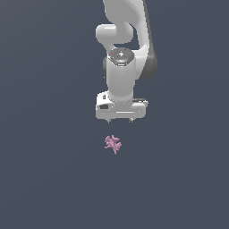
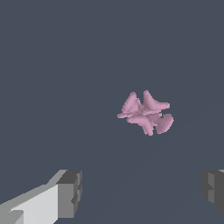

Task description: Pick up the object and move it to a goal position.

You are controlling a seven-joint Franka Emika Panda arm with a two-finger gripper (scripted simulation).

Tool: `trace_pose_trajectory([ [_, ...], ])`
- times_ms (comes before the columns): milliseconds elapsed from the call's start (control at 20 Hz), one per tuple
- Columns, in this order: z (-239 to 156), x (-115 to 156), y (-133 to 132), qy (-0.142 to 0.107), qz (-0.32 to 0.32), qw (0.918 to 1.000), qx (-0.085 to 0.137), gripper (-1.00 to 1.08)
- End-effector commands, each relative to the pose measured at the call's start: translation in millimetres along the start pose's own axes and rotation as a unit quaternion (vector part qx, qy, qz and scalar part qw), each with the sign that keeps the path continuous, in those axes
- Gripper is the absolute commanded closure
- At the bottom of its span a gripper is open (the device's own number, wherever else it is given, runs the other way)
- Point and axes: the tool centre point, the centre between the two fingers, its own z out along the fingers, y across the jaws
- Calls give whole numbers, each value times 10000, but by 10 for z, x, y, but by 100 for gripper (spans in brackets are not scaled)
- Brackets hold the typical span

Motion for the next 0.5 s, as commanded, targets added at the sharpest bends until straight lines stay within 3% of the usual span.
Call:
trace_pose_trajectory([
  [0,0,0,0,0,0,10000,0,-92],
  [450,-6,0,-213,50,-392,9992,-4,-92],
])
